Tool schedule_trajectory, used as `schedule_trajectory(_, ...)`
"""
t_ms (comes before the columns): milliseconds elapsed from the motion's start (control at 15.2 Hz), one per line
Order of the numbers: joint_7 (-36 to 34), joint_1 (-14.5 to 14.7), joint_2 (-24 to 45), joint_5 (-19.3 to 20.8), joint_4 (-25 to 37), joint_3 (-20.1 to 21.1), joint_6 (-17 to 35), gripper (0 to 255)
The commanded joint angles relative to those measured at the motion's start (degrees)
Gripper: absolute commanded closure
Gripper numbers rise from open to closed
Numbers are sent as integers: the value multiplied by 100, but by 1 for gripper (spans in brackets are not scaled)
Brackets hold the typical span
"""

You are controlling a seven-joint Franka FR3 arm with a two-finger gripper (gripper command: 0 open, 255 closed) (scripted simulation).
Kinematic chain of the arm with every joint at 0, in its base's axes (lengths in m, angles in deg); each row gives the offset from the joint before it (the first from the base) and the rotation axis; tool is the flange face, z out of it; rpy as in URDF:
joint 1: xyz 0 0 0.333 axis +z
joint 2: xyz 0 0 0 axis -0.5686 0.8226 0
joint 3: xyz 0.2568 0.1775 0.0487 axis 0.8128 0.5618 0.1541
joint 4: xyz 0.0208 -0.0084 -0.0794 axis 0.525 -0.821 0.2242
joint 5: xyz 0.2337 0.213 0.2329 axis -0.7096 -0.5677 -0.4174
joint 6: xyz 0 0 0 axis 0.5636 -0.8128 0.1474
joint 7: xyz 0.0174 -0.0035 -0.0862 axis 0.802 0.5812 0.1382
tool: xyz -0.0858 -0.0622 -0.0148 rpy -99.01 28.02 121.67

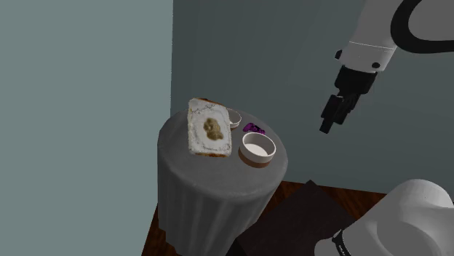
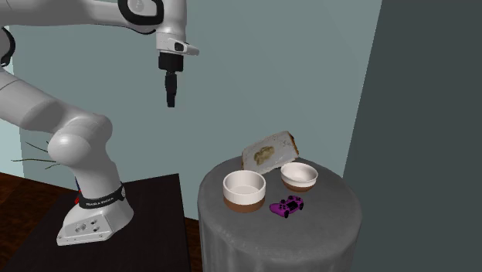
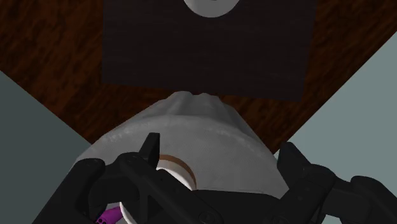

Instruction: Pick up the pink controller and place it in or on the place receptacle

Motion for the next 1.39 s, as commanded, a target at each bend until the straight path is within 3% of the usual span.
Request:
schedule_trajectory(0,0,0,0,0,0,0,0,0)
schedule_trajectory(660,566,-253,1524,350,-219,-531,1856,0)
schedule_trajectory(1320,1132,-425,3551,372,383,-984,3394,0)
